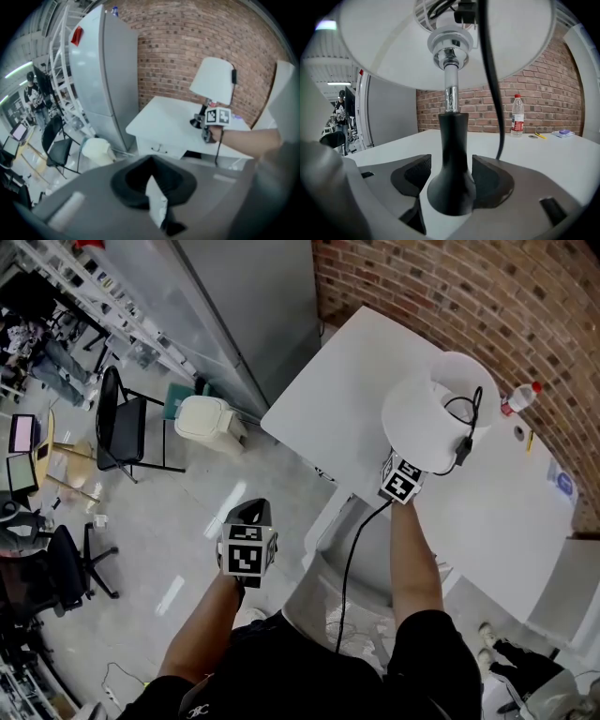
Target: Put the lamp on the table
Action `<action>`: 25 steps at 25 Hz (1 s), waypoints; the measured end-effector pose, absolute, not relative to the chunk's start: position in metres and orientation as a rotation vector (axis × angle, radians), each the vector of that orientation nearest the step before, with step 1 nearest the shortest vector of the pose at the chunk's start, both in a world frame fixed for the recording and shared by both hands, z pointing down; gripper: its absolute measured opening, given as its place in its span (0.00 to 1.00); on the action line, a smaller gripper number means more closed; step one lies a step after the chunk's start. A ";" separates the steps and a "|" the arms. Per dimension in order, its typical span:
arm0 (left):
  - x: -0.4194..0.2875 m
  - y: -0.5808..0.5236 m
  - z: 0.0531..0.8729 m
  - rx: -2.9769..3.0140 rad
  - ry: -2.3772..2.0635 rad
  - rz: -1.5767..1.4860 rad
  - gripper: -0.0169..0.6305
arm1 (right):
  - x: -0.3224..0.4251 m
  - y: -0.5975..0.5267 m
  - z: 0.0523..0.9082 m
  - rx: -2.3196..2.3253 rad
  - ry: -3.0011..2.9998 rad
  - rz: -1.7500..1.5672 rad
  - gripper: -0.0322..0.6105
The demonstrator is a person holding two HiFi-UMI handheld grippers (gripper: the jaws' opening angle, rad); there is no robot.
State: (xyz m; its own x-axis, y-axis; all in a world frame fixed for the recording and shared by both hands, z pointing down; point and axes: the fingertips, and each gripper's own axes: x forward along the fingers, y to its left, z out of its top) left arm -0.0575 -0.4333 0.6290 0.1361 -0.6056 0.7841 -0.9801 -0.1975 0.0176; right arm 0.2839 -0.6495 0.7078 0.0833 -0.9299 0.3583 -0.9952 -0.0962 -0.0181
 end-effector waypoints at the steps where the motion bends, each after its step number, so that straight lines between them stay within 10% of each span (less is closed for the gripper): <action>1: -0.059 -0.432 0.629 1.873 -1.520 0.889 0.02 | 0.282 -0.642 0.711 2.122 -1.943 0.421 0.43; 5: -0.062 -0.426 0.626 1.883 -1.524 0.877 0.02 | 0.276 -0.604 0.711 2.118 -1.936 0.478 0.42; 8: -0.062 -0.419 0.624 1.904 -1.512 0.865 0.02 | 0.273 -0.574 0.703 2.128 -1.865 0.470 0.05; 25: -0.035 -0.400 0.556 2.283 -1.269 0.670 0.02 | 0.190 -0.446 0.520 2.281 -1.939 0.371 0.05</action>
